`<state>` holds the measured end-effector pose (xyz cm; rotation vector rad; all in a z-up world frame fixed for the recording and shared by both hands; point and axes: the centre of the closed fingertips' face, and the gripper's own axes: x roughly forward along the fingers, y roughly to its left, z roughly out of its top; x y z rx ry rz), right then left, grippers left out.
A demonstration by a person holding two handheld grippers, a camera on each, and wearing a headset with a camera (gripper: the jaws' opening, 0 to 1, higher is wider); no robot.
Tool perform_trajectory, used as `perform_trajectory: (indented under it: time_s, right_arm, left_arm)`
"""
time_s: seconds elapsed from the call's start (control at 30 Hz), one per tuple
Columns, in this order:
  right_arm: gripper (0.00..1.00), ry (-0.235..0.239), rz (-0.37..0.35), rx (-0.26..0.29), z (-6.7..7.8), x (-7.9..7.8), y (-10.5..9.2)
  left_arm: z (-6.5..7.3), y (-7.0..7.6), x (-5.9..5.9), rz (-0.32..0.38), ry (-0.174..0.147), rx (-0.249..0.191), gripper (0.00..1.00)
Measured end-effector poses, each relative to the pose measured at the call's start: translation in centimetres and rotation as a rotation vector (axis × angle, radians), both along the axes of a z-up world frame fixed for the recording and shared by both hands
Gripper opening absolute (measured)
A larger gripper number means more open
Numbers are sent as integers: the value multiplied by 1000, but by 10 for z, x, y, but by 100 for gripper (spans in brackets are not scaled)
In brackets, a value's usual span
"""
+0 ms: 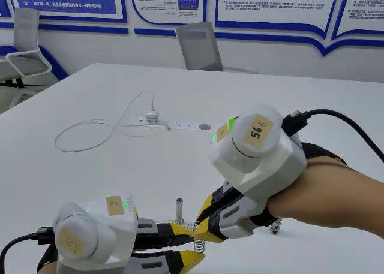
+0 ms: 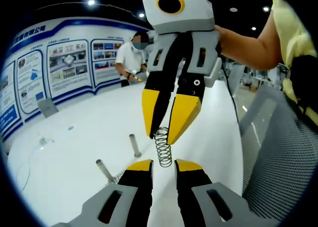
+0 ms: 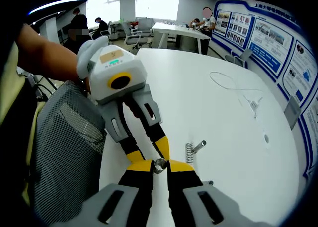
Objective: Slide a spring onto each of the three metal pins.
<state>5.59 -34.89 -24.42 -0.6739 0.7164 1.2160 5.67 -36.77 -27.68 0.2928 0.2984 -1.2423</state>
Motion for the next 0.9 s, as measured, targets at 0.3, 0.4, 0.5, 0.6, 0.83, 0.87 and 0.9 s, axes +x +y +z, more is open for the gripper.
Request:
perform_trajectory:
  time_s: [0.3, 0.4, 0.5, 0.6, 0.83, 0.87, 0.9]
  right_arm:
    - [12, -5, -20, 0, 2, 6, -8]
    - [12, -9, -32, 0, 4, 9, -13]
    - [12, -14, -50, 3, 7, 13, -19]
    - [12, -19, -67, 6, 9, 17, -24]
    - [12, -31, -105, 9, 15, 27, -38]
    - [12, -35, -112, 11, 17, 29, -40]
    - [12, -36, -116, 12, 18, 30, -41]
  left_arm:
    - [2, 12, 4, 41, 11, -20, 27]
    - [3, 17, 6, 57, 14, -24, 29]
    - [5, 23, 8, 76, 14, -35, 32]
    - [5, 27, 11, 92, 20, -34, 34]
    - [5, 35, 14, 118, 14, -35, 39]
    - [5, 36, 14, 124, 14, -36, 40]
    - [5, 37, 15, 129, 13, -38, 41]
